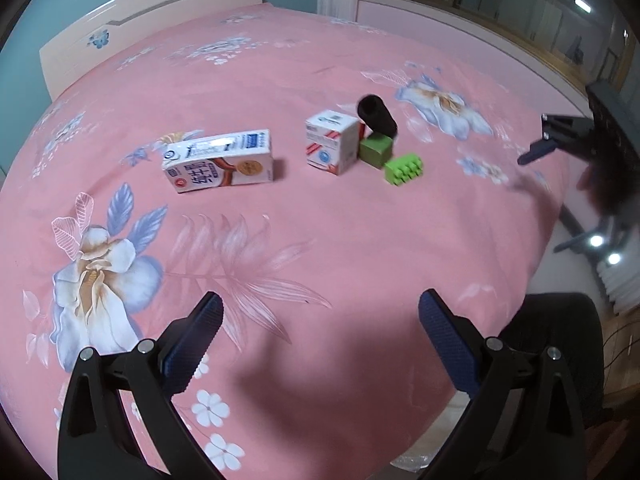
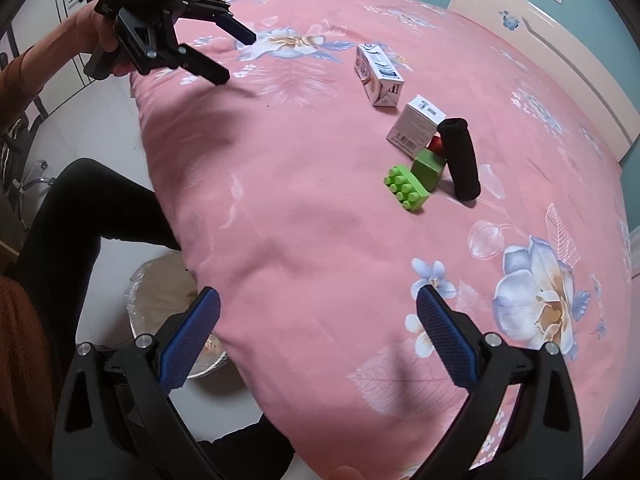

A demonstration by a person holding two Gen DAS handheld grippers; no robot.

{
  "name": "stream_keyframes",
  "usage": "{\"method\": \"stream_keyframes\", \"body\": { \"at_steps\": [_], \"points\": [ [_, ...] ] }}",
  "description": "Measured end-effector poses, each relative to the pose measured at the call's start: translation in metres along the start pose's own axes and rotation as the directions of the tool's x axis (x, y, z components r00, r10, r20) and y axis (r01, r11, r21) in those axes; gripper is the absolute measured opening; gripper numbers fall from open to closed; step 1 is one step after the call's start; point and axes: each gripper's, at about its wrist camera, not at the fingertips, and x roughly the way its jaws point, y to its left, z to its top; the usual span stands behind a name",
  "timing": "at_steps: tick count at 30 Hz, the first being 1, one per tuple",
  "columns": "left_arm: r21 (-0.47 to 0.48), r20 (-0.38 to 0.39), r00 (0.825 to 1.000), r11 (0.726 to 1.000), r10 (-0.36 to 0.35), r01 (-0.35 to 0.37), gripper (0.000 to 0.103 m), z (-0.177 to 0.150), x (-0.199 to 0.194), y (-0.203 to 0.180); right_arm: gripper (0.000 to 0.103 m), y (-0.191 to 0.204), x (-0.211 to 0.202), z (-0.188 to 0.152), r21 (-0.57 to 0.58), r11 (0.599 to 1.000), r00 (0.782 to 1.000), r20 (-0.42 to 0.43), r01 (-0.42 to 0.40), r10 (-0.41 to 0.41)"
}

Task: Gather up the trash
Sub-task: 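Move both tools toward the milk carton and black foam tube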

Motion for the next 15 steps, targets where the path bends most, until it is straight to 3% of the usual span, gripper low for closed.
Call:
{"method": "stream_keyframes", "body": {
  "at_steps": [10,15],
  "points": [
    [0.009,0.033,0.999,1.000,0.000,0.000,0.099,0.009,0.002,0.015,0.096,-0.010,0.012,0.006,-0.030,0.999,1.000,-0.021,0.017,-0.018],
    [0.130,0.039,0.999,0.991,0.031,-0.036,0.099,0.020,0.006,0.017,0.096,-0.017,0.018,0.009,-0.039,0.999,0.999,-0.033,0.012,-0.013]
  ]
}}
